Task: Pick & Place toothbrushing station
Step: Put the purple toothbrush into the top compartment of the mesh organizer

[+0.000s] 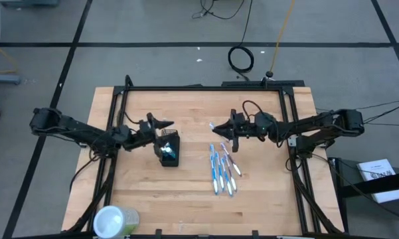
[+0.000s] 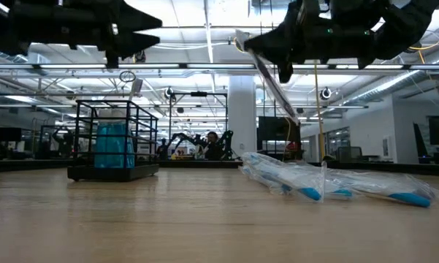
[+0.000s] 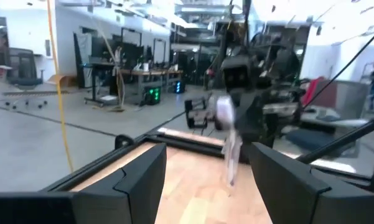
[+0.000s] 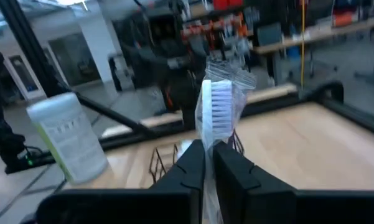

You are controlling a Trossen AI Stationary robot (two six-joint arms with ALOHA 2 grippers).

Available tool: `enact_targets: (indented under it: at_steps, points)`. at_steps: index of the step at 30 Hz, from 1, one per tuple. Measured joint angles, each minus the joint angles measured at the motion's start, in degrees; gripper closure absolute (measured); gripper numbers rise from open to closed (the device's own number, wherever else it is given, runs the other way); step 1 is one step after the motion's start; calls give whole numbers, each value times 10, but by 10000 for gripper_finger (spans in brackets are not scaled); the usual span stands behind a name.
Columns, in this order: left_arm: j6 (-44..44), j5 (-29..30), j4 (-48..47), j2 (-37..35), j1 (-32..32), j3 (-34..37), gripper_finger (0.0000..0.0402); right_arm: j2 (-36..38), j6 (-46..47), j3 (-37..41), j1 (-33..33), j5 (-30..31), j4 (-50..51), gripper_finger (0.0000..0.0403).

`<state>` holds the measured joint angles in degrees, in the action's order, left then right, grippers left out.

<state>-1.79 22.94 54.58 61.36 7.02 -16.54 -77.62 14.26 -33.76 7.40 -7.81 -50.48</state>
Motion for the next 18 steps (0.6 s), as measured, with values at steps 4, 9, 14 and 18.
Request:
enact_targets:
  at_steps: [4, 9, 14, 18]
  points:
    - [5, -8, -8, 62, -9, -42, 162, -15, -1, 0, -8, 0, -70, 391]
    - [34, -46, -9, 155, -14, -123, 163, -44, -10, -1, -28, 1, -136, 391]
    - [60, -51, -8, 244, -14, -209, 163, -60, -26, -1, -45, 2, -198, 391]
    - [63, -81, -8, 299, -14, -266, 163, -61, -46, -1, -57, 3, -218, 391]
